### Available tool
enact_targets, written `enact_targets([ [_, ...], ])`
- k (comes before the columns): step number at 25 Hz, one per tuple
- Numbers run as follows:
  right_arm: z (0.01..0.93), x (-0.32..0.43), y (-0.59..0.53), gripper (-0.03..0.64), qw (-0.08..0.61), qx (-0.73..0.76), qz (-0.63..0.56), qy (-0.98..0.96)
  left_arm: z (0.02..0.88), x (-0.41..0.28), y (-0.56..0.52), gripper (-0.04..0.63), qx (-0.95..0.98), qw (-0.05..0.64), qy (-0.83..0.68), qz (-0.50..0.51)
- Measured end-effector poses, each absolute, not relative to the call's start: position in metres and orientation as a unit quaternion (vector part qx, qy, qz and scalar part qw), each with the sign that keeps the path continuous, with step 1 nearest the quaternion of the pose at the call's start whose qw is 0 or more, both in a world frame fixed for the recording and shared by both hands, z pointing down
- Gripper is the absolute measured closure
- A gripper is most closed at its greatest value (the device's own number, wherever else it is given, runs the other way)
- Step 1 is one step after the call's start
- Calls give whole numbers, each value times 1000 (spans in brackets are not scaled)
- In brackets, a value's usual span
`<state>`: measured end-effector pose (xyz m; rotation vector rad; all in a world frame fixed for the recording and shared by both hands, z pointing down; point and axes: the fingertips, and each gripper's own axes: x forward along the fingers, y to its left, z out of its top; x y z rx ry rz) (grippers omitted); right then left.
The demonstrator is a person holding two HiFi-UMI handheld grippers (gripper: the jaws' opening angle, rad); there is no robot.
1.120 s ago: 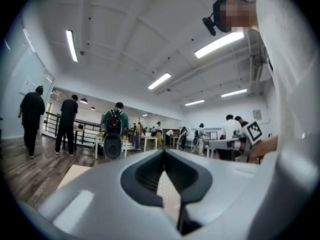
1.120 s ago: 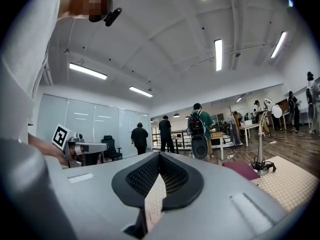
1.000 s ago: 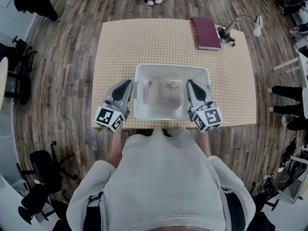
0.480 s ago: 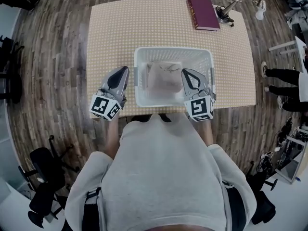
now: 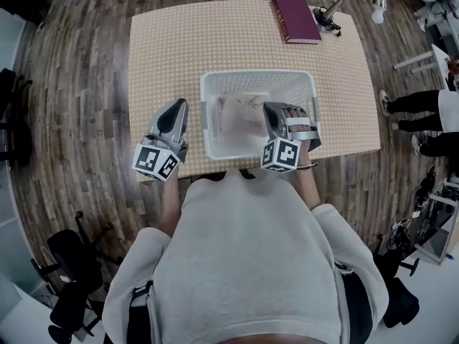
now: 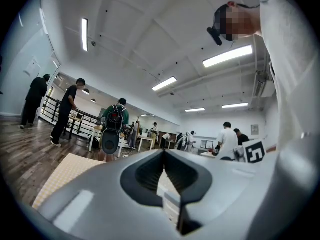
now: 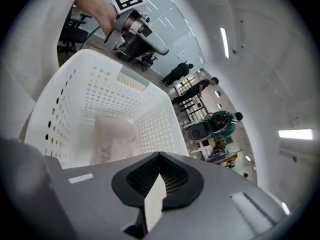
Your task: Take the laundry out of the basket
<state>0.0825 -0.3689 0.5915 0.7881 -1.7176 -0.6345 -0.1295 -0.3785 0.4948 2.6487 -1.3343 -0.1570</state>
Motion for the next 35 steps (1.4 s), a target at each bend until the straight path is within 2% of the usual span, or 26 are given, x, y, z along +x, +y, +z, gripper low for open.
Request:
enact_targets([
  [6, 644, 69, -356, 611, 582, 214, -141, -772, 498, -139, -383, 588, 883, 90, -457, -56],
  [8, 665, 67, -348, 353, 603, 166, -95, -775, 500, -143, -385, 588, 880, 93, -461, -57],
  [13, 706, 65, -340, 111, 637, 77, -43, -766, 507, -152, -391, 588, 873, 101, -473, -57],
  [16, 730, 62, -342, 41, 641, 60, -16, -765, 511, -159, -393, 588, 868, 105, -481, -56],
  [18, 747, 59, -345, 20, 645, 56, -11, -762, 514, -164, -394, 588, 865, 108, -487, -55],
  [26, 811, 48, -355, 18, 672, 38, -19, -740, 518, -180, -399, 588, 853, 111, -507, -58],
  [35, 819, 46, -358, 18, 678, -4, 10, -735, 518, -176, -401, 588, 852, 110, -508, -59],
])
